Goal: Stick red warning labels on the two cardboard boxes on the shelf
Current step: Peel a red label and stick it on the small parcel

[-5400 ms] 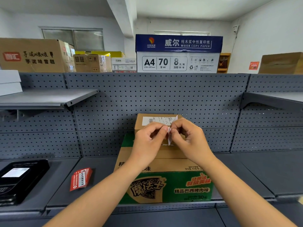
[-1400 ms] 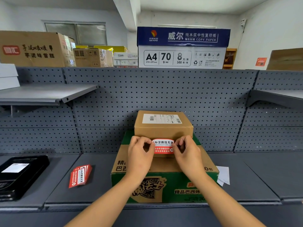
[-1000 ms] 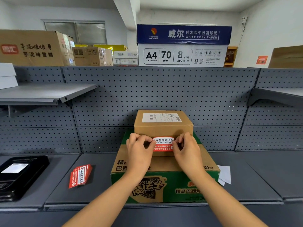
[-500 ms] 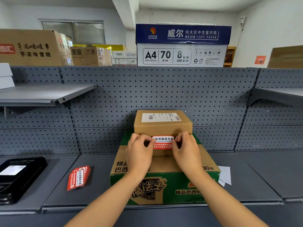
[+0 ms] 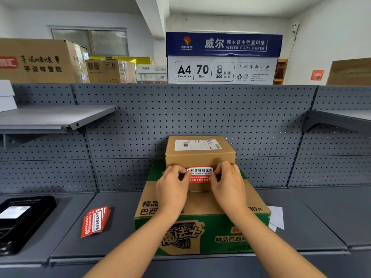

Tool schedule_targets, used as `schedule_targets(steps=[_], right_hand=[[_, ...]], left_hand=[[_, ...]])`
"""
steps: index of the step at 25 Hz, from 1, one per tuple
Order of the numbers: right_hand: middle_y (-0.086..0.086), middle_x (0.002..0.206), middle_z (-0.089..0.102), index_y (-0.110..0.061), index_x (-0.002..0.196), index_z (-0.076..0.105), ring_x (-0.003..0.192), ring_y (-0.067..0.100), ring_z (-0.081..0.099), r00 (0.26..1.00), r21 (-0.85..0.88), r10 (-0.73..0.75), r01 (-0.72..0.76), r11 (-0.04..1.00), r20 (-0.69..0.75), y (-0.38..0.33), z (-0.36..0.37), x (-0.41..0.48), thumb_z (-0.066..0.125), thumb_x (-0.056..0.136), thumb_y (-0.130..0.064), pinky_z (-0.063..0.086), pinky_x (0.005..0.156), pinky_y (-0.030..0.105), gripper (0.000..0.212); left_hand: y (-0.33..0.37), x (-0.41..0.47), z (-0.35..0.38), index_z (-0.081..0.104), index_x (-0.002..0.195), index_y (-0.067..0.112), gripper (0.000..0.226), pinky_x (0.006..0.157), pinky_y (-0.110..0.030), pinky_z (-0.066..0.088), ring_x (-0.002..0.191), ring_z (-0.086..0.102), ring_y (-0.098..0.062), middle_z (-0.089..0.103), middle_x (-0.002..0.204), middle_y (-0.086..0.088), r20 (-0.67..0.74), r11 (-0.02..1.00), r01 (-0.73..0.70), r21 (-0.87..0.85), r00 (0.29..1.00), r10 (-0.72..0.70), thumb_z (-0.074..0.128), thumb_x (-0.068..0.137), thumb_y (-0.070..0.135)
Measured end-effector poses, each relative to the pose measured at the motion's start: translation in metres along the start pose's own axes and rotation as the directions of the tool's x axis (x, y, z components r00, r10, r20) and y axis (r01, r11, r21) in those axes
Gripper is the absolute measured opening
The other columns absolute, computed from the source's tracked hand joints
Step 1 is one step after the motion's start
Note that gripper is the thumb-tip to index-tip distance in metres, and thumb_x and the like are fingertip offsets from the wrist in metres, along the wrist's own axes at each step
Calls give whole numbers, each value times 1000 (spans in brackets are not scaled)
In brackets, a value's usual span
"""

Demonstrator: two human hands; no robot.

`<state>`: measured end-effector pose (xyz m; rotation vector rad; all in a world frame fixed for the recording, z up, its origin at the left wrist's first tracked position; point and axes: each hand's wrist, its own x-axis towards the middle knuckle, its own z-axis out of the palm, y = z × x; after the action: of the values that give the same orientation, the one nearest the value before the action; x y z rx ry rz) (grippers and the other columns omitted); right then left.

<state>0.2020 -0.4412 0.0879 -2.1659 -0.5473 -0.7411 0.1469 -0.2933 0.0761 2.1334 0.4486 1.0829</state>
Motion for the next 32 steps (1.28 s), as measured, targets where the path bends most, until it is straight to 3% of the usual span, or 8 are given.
schedule_targets(steps=[5,9,12,15,19,24,27,32], right_hand=[[-12,81,50,-24,84,47,85,17,49,1000,-26,-26,27,999,9,1,0,3,70,94,-26,49,71,36,25],[-10,81,51,-24,84,47,84,18,50,999,-67,-37,37,997,5,-1,-1,4,70,93,-29,48,73,35,25],[-10,81,51,-24,83,46,84,19,49,999,-91,-45,44,995,-10,0,-2,5,70,93,-30,46,72,36,27],[-9,82,55,-25,84,44,84,19,48,997,-156,-79,77,985,-6,2,-2,6,70,92,-35,43,72,36,29],[-5,93,55,-26,92,44,90,22,51,999,-265,-43,36,964,-24,15,-12,16,69,86,-58,45,77,38,41],[-5,165,19,-38,154,27,149,19,27,985,166,91,-116,979,150,33,-41,31,76,80,-60,35,115,47,91],[-12,170,4,-48,158,8,152,13,22,952,194,40,-103,976,303,26,-34,26,80,77,-60,32,118,46,109],[-7,153,24,-50,151,16,137,22,45,963,163,64,-109,981,263,20,-20,15,82,69,-65,51,101,48,107]], left_hand=[[1,3,-2,42,79,25,38,63,-33,46,76,54,-16,50,80,13,7,1000,20,16,1000,-20,75,88,42],[-2,7,-3,56,105,25,35,97,-39,44,111,48,-23,51,114,4,-54,945,-232,229,967,251,71,87,50],[-2,21,-7,45,146,27,69,123,-48,18,151,20,-24,32,157,0,120,826,-425,371,903,412,62,88,62],[-1,31,-11,36,154,29,80,127,-56,0,158,10,-21,32,162,4,245,733,-496,466,868,432,51,88,71],[-1,36,-19,33,154,31,80,128,-55,9,157,6,-19,23,165,4,278,800,-485,354,871,405,54,88,70],[-7,39,-34,6,158,43,100,122,-49,26,154,13,-16,-1,166,22,348,992,-129,-6,929,123,71,84,62],[-9,36,-35,9,158,38,101,117,-40,36,146,32,-15,-2,165,25,408,989,-145,0,903,132,75,84,55],[-2,24,-34,21,153,32,100,117,-42,39,145,36,-18,-3,166,25,327,991,-133,34,938,115,80,77,59]])
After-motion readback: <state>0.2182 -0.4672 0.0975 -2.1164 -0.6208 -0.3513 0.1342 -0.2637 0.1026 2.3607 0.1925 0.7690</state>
